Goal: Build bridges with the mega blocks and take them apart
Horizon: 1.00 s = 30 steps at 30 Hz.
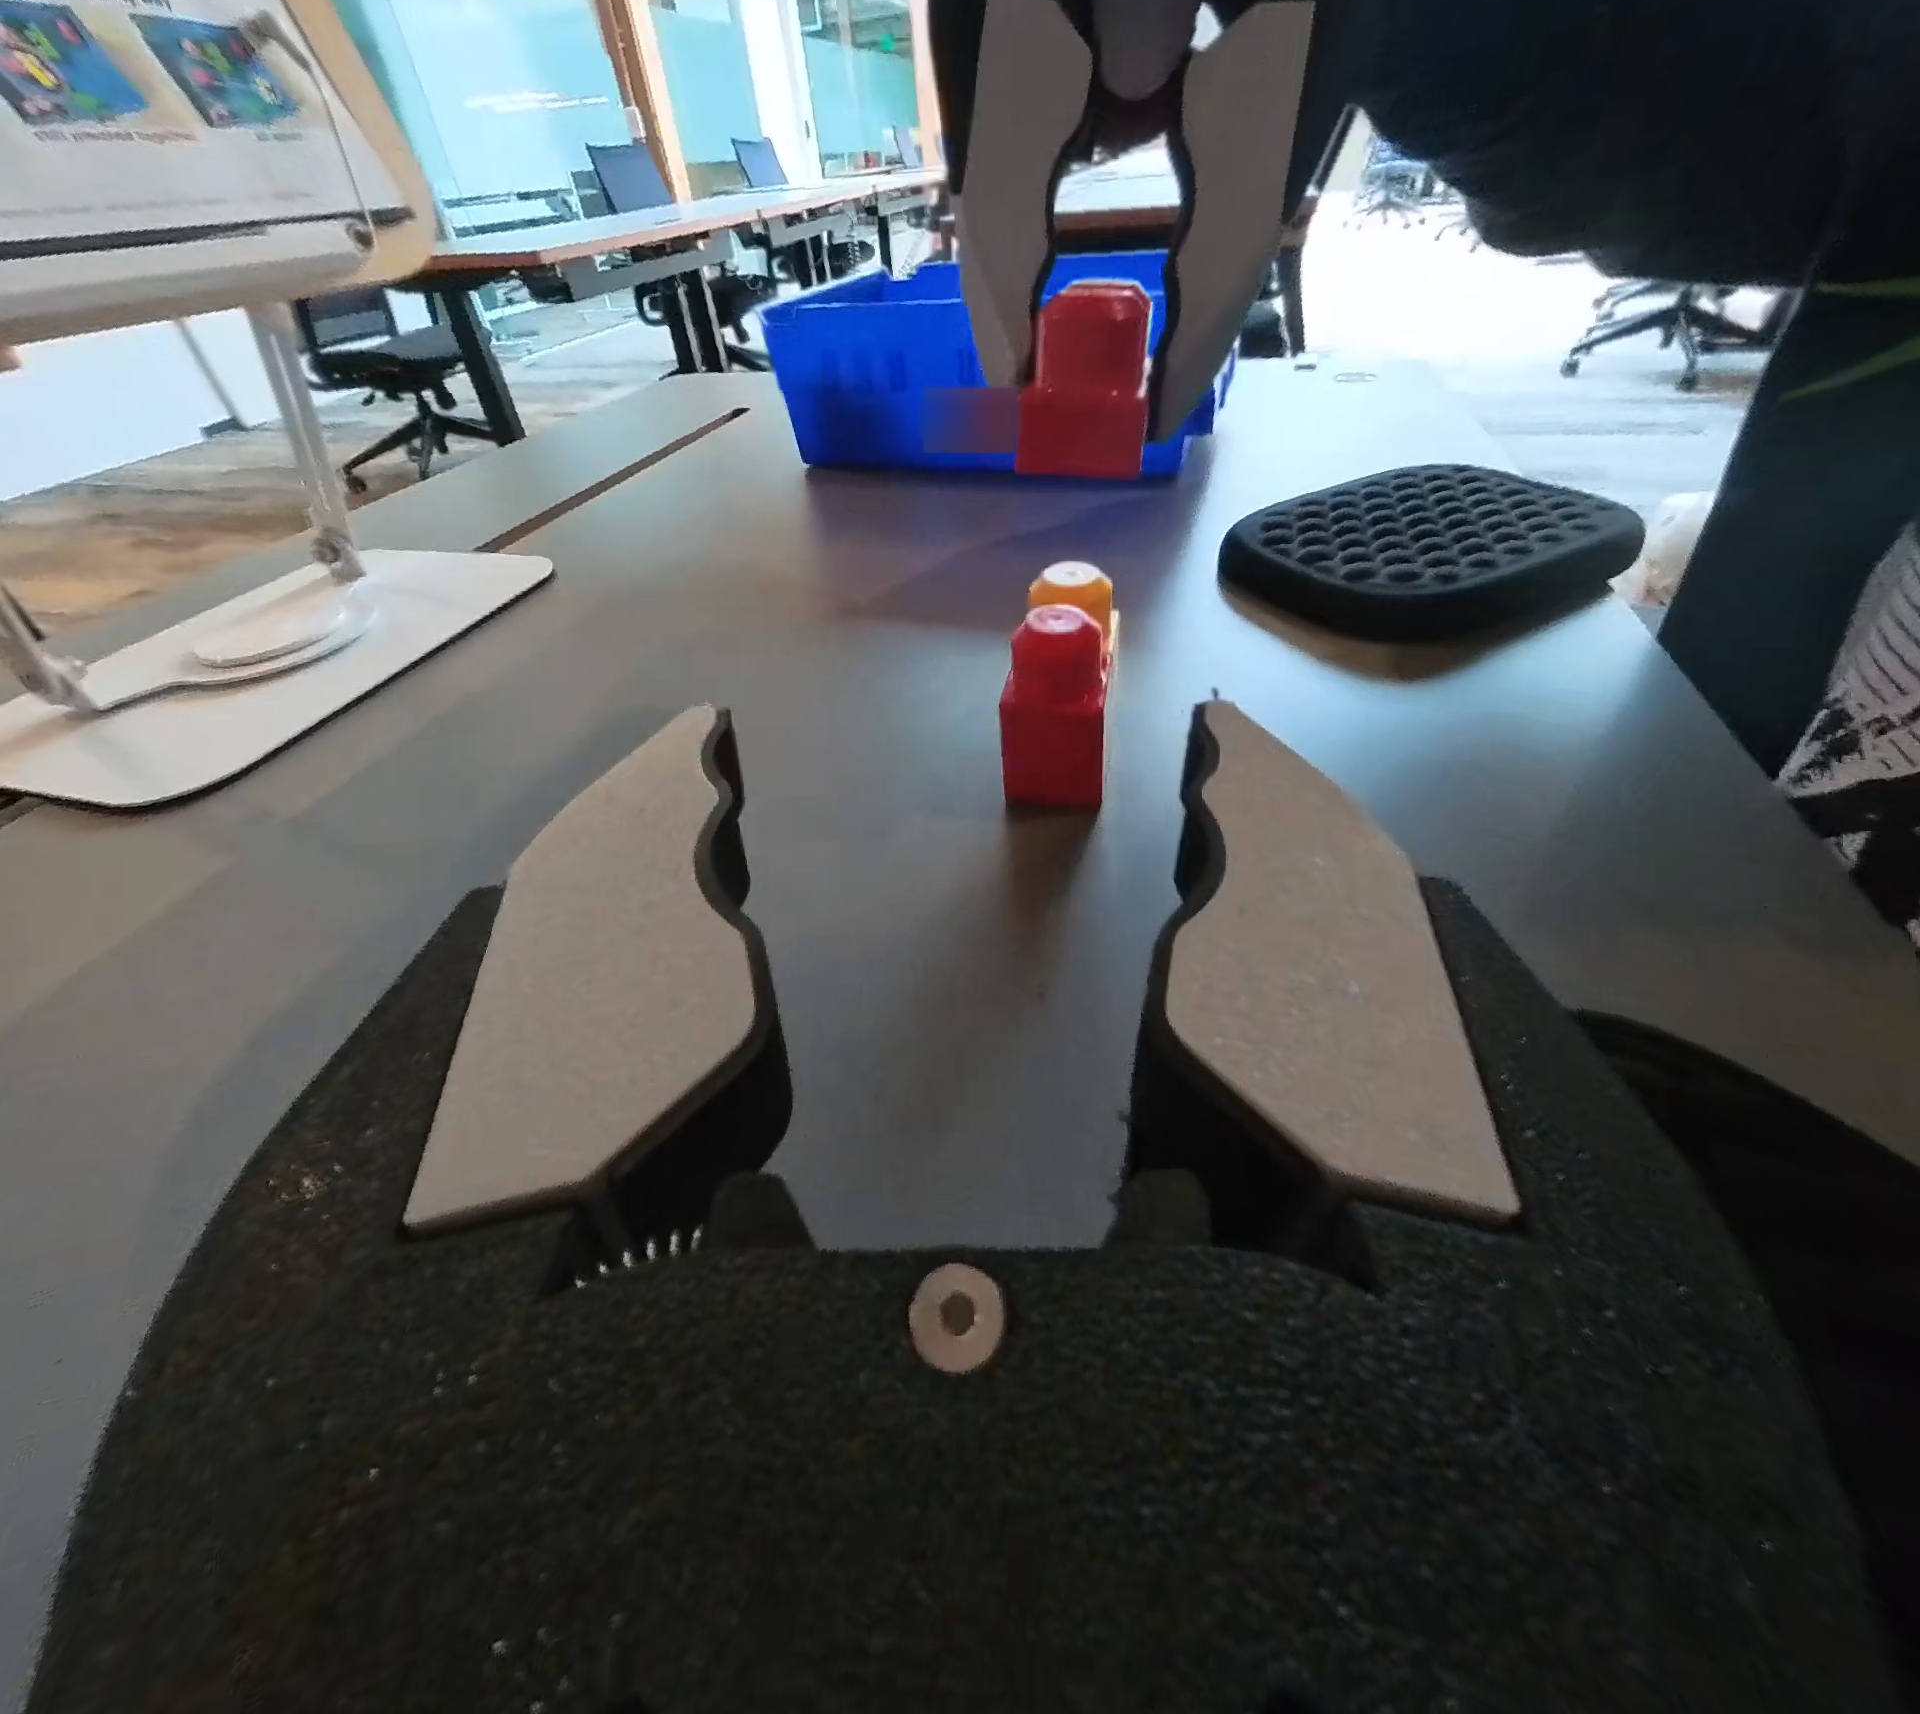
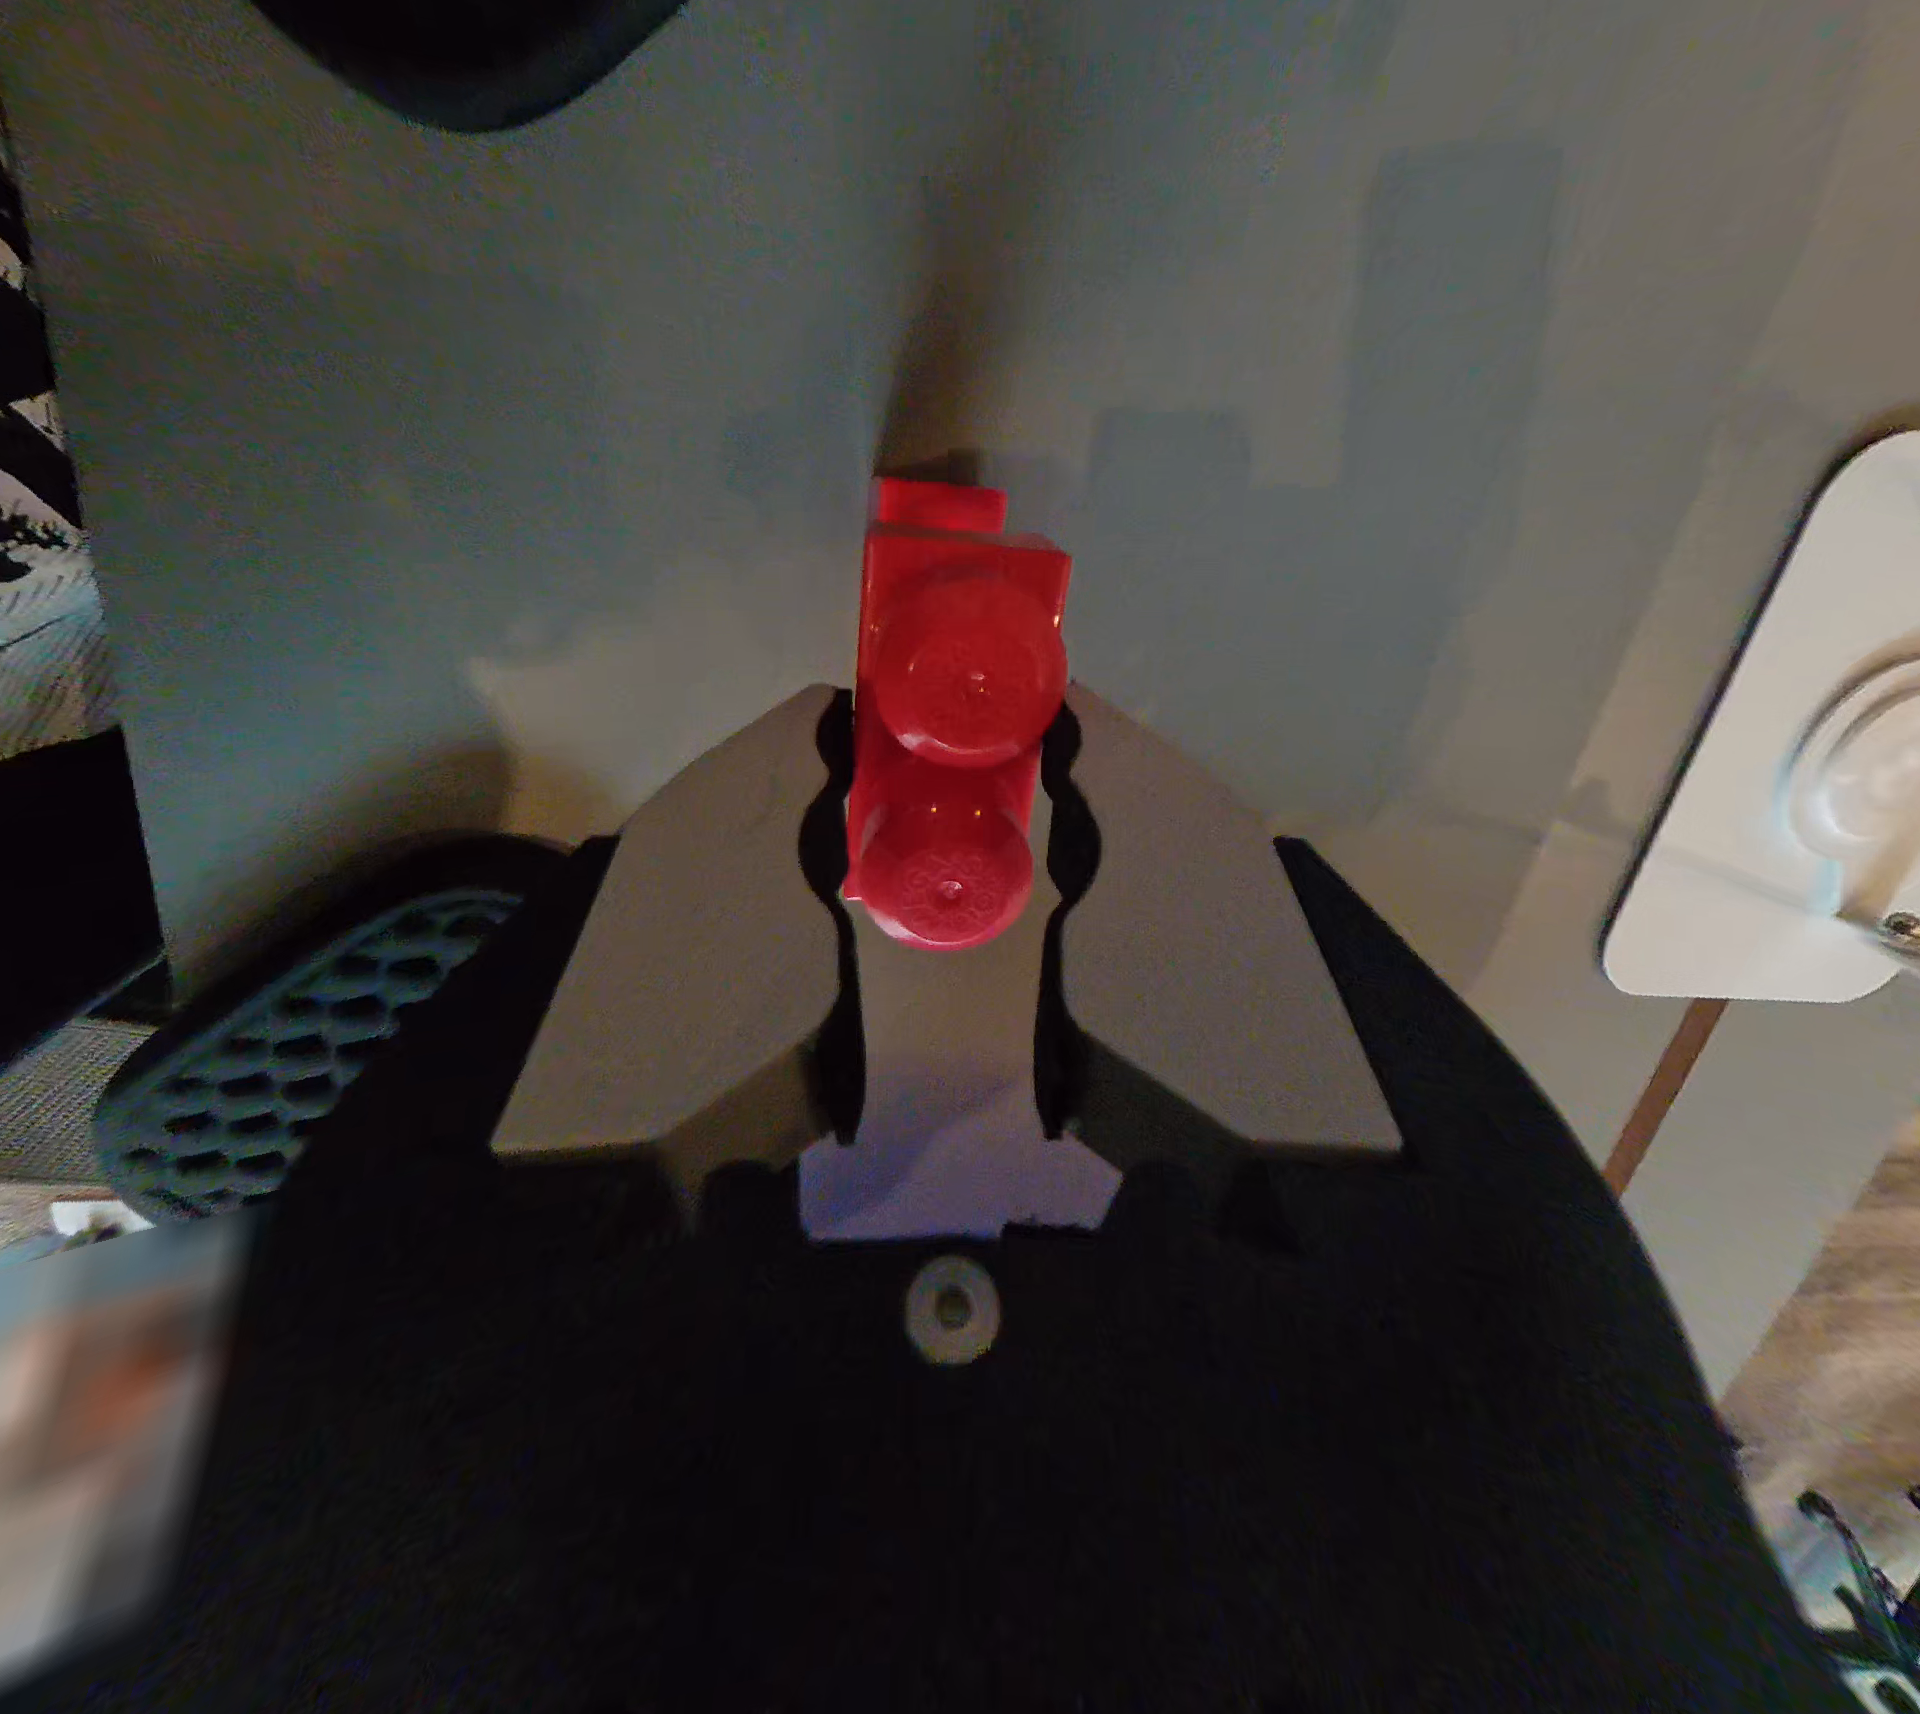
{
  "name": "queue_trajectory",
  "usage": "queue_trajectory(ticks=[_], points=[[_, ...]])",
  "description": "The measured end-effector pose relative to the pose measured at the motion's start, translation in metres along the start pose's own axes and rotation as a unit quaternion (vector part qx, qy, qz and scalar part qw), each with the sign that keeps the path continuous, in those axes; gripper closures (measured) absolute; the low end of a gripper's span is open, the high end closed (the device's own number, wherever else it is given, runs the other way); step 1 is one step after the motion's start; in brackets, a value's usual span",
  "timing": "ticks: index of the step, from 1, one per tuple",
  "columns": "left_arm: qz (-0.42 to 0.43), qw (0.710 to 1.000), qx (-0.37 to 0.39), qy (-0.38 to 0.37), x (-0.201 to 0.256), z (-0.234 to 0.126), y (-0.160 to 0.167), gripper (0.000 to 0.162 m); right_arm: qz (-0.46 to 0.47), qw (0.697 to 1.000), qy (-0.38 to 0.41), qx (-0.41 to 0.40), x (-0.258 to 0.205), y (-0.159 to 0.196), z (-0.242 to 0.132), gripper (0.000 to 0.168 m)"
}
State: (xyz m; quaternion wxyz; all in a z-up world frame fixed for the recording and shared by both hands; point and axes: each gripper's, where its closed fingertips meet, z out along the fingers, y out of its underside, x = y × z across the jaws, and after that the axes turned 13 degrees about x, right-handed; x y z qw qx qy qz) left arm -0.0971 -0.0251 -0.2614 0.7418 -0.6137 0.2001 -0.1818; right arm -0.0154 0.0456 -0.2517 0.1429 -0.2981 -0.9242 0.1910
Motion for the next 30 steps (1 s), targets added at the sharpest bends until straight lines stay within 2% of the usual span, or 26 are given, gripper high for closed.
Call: queue_trajectory(ticks=[7, 30], points=[[-0.022, 1.000, 0.001, 0.015, -0.003, -0.013, -0.002, 0.073, 0.009, 1.000, 0.007, -0.014, 0.004, 0.010, 0.019, 0.134], [-0.029, 0.999, -0.011, 0.026, 0.000, -0.013, 0.001, 0.084, 0.029, 0.998, -0.029, -0.047, -0.001, 0.019, 0.055, 0.134]])
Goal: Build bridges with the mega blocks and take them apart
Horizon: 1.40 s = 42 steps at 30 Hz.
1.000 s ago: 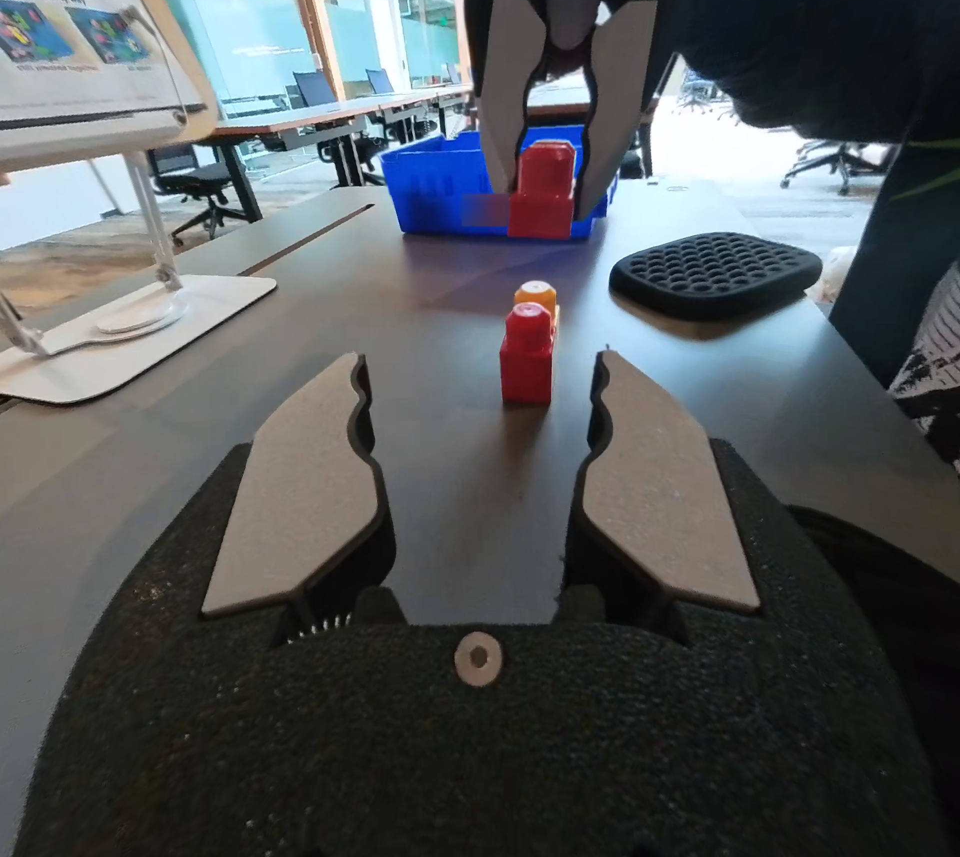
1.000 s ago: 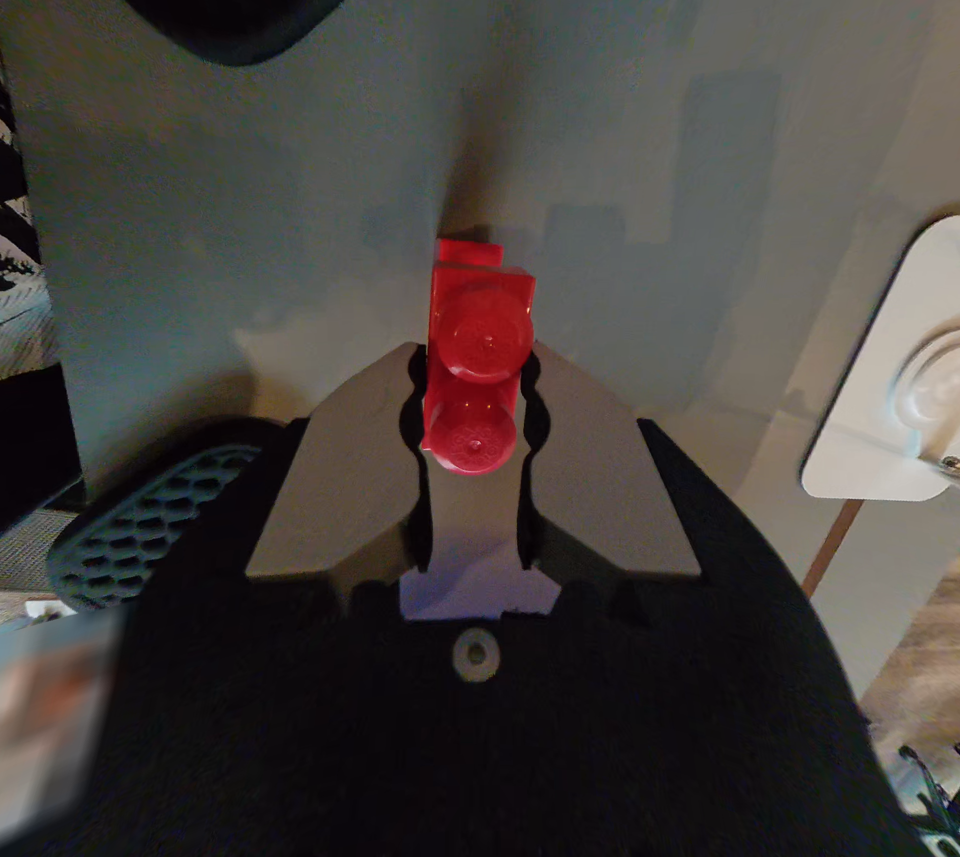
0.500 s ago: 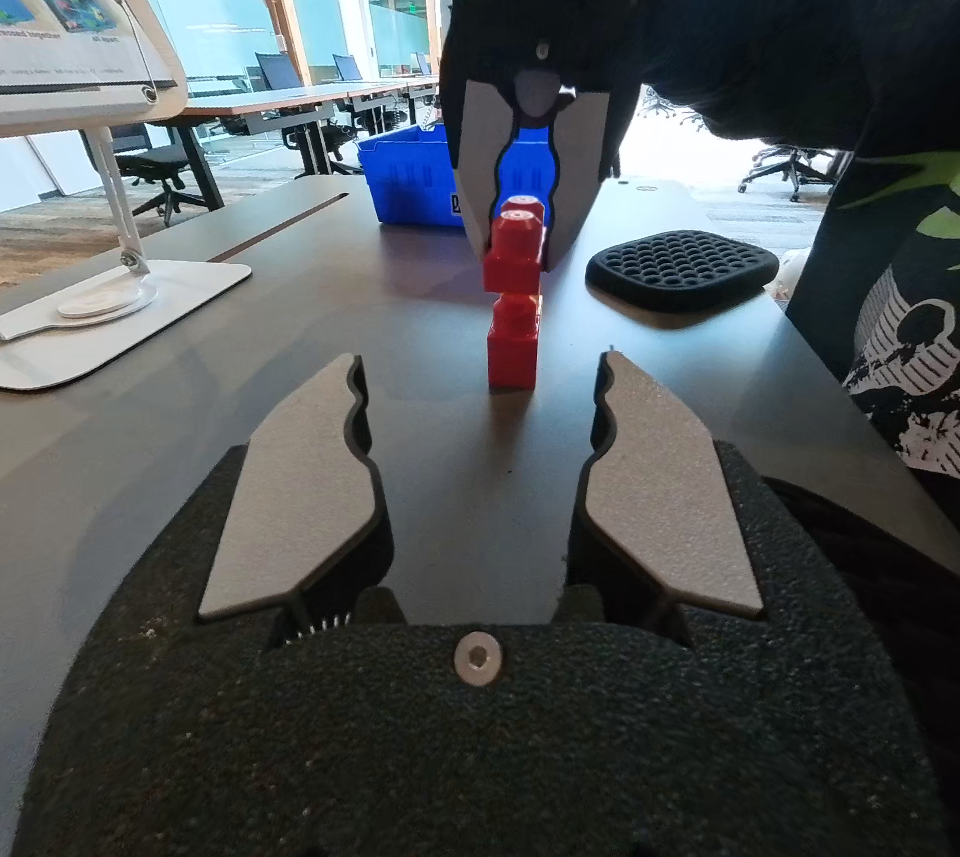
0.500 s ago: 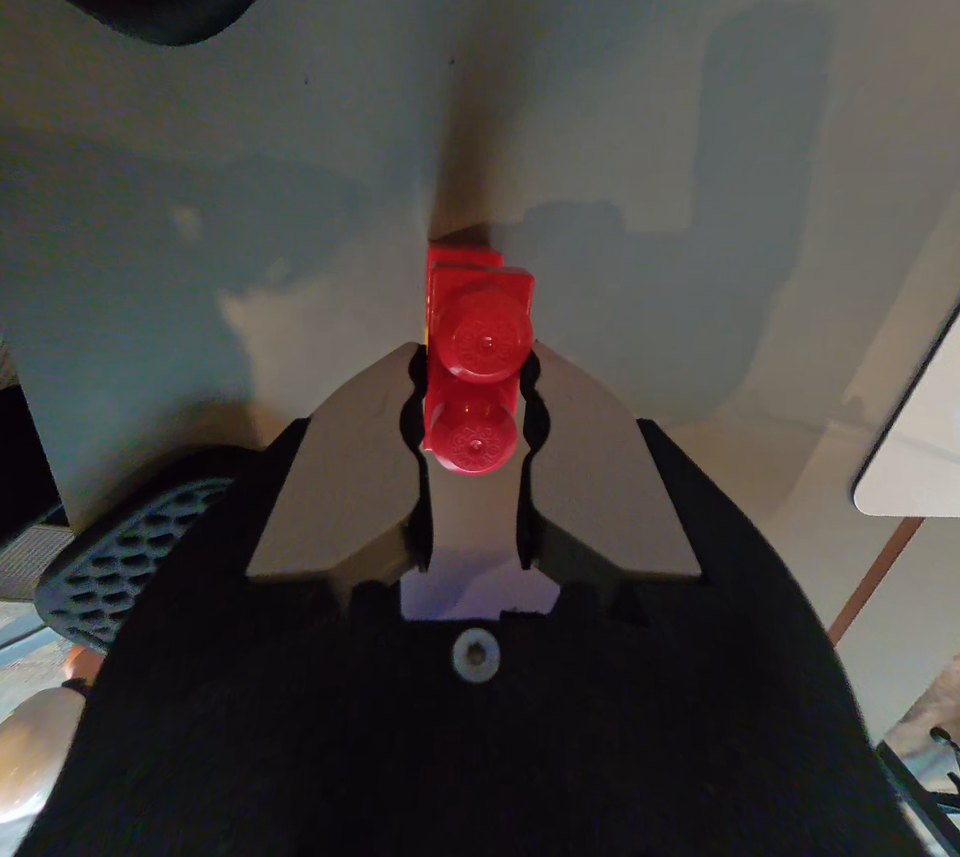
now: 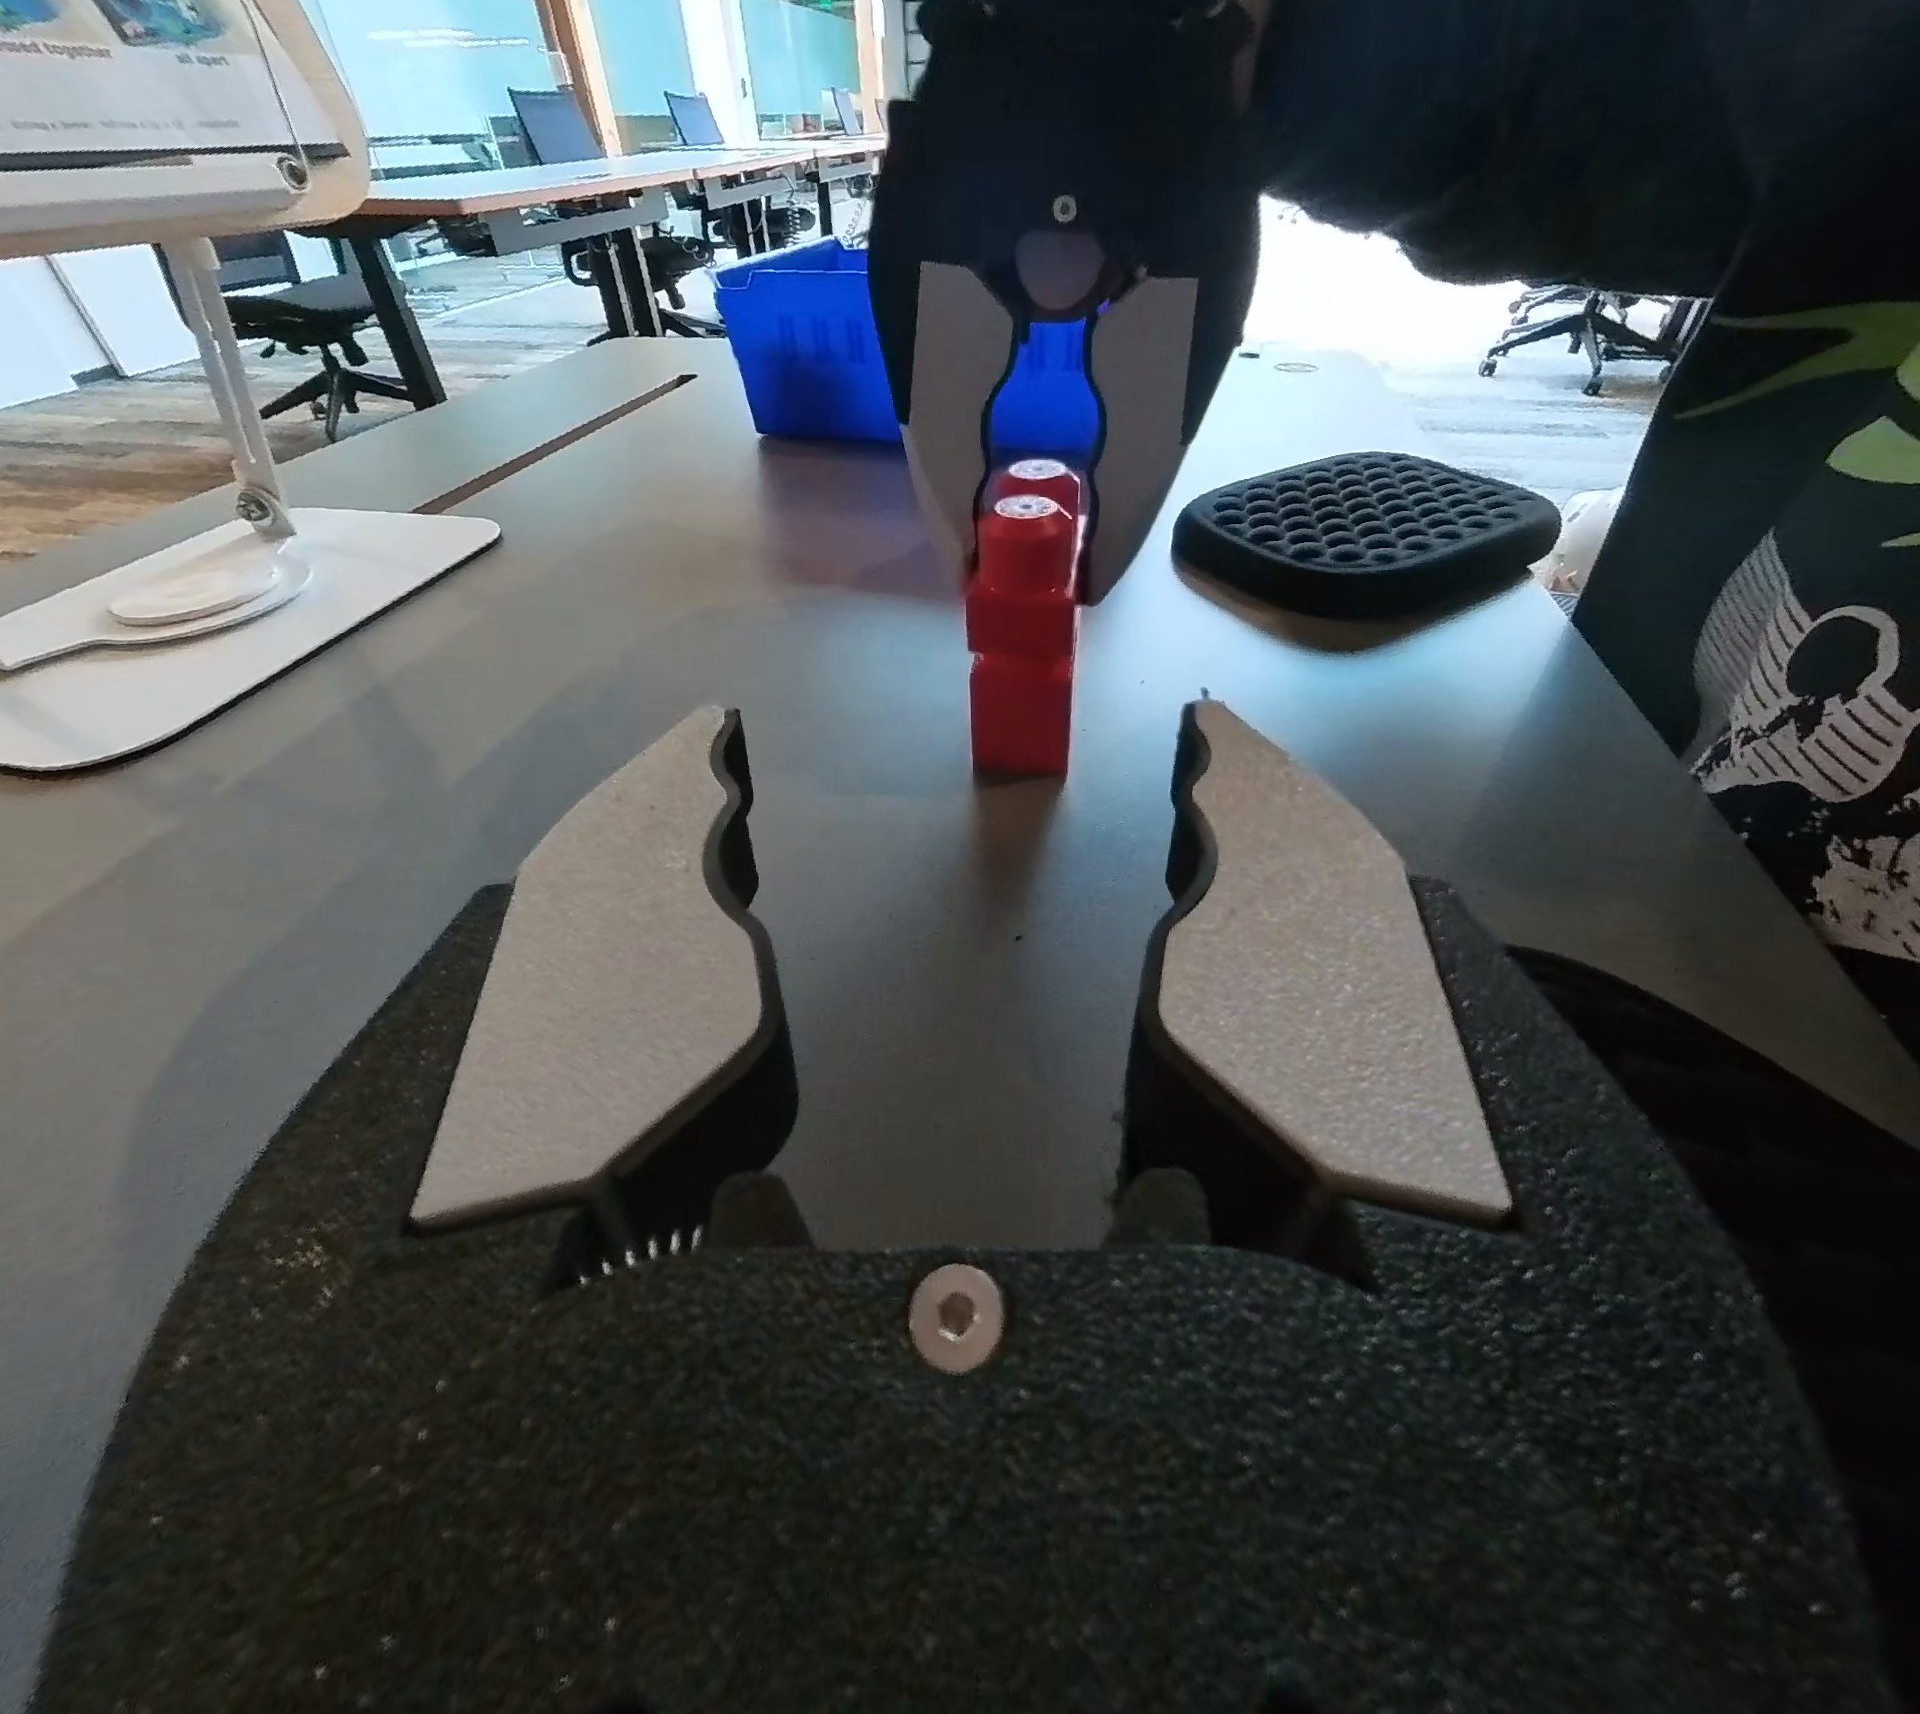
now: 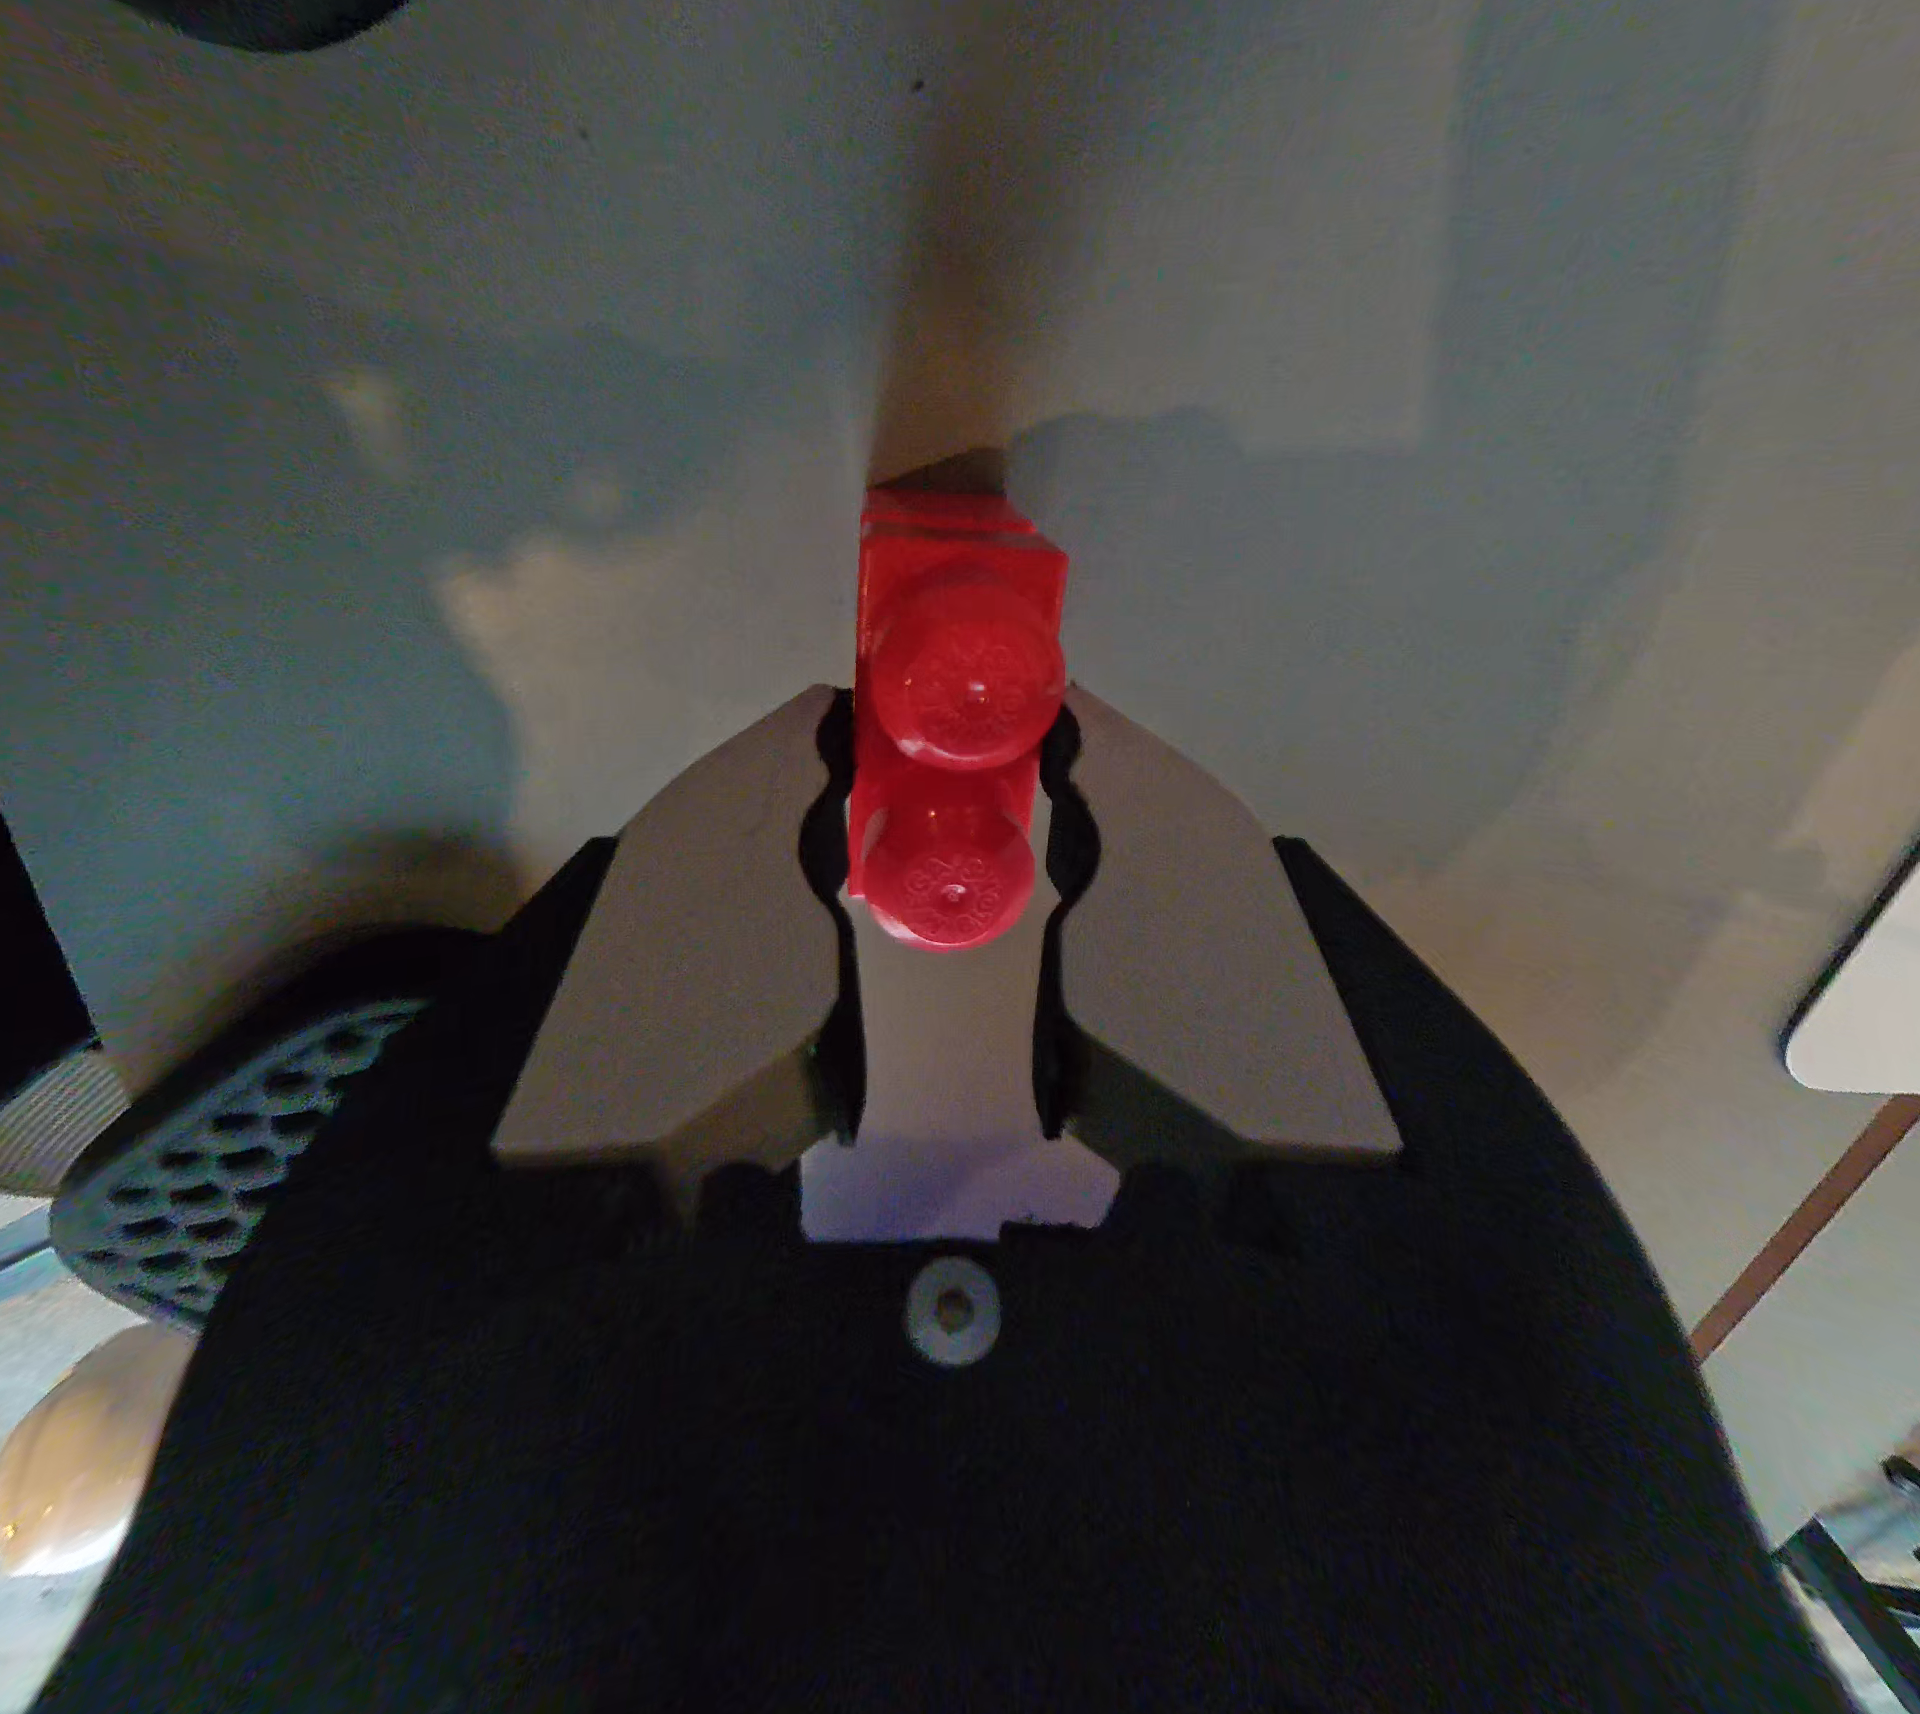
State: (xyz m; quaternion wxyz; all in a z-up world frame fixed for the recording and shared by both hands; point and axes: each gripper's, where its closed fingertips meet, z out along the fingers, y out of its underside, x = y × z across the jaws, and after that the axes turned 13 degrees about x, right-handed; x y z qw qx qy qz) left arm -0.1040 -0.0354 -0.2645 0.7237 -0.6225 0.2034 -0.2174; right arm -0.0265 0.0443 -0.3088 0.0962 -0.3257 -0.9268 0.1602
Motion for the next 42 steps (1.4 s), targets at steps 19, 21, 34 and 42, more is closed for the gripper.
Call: queue_trajectory(ticks=[19, 21, 34, 42], points=[[-0.008, 1.000, 0.001, 0.000, -0.001, 0.000, 0.000, 0.087, 0.005, 0.999, -0.003, -0.045, -0.001, 0.004, 0.008, 0.134], [-0.009, 1.000, 0.002, 0.000, -0.001, 0.000, -0.001, 0.087, 0.006, 0.999, 0.000, -0.049, -0.001, 0.005, 0.008, 0.134], [-0.006, 1.000, -0.004, -0.001, -0.001, 0.001, 0.001, 0.088, 0.022, 0.999, -0.007, -0.042, -0.001, 0.005, 0.011, 0.133], [-0.003, 1.000, -0.005, -0.001, -0.001, 0.001, 0.001, 0.087, 0.061, 0.997, 0.010, -0.035, -0.001, 0.005, 0.010, 0.134]])
